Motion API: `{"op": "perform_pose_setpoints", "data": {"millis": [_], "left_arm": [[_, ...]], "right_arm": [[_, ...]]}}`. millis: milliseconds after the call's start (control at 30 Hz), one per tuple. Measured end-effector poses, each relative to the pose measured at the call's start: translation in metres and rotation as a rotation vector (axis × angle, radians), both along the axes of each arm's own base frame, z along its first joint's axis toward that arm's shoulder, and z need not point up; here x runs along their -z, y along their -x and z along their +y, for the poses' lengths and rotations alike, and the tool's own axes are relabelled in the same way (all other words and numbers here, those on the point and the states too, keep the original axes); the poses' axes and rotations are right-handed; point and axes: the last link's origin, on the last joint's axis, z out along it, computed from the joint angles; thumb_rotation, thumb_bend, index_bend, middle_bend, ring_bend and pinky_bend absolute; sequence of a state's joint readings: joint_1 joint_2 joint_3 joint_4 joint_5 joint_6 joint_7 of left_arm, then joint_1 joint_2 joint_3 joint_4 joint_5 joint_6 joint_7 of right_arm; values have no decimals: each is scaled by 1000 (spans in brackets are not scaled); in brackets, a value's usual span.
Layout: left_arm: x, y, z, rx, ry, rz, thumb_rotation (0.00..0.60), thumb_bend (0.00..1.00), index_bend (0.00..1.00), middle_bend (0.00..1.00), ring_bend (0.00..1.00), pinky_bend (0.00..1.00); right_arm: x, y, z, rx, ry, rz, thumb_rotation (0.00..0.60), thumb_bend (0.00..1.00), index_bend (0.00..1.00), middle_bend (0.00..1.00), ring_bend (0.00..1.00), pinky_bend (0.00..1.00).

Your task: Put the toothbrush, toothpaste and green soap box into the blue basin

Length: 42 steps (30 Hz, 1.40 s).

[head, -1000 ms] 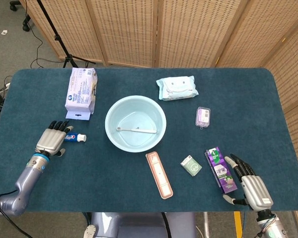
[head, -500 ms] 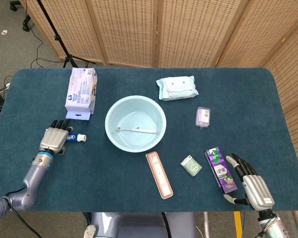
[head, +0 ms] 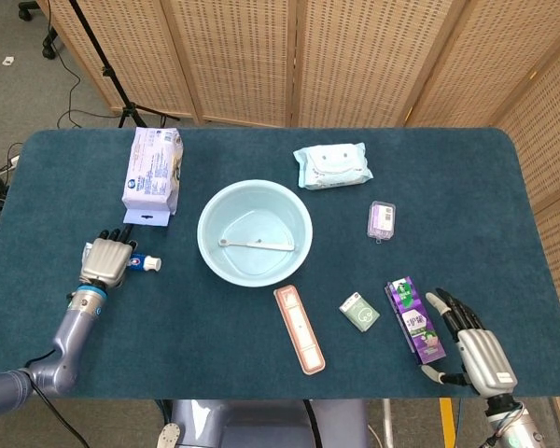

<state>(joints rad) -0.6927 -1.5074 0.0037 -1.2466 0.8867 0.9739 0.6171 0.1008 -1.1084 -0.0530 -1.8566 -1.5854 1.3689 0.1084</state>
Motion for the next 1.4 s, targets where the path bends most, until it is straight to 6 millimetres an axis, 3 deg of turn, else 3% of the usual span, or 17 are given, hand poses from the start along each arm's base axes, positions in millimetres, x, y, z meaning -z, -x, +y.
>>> {"op": "perform_pose_setpoints", "data": {"millis": [200, 367, 867, 1167, 1400], "left_arm": [[6, 1, 1, 94, -38, 51, 600, 394, 621, 279, 315, 321], [9, 3, -1, 113, -49, 66, 600, 435, 716, 356, 428, 394], [-3, -5, -1, 137, -91, 16, 600, 468, 749, 409, 500, 454], [-24, -33, 0, 157, -111, -81, 600, 469, 751, 410, 501, 454], [-57, -71, 1, 215, -142, -165, 600, 470, 757, 415, 510, 461]], "right_arm": [[-1, 0, 0, -2, 6, -4, 600, 53, 53, 0, 0, 81], [-2, 0, 0, -1, 9, -6, 600, 53, 53, 0, 0, 81], [-3, -2, 1, -6, 12, -13, 600, 53, 53, 0, 0, 81], [-5, -2, 1, -6, 18, -20, 600, 53, 53, 0, 0, 81], [-7, -2, 1, -8, 23, -29, 600, 53, 53, 0, 0, 81]]}}
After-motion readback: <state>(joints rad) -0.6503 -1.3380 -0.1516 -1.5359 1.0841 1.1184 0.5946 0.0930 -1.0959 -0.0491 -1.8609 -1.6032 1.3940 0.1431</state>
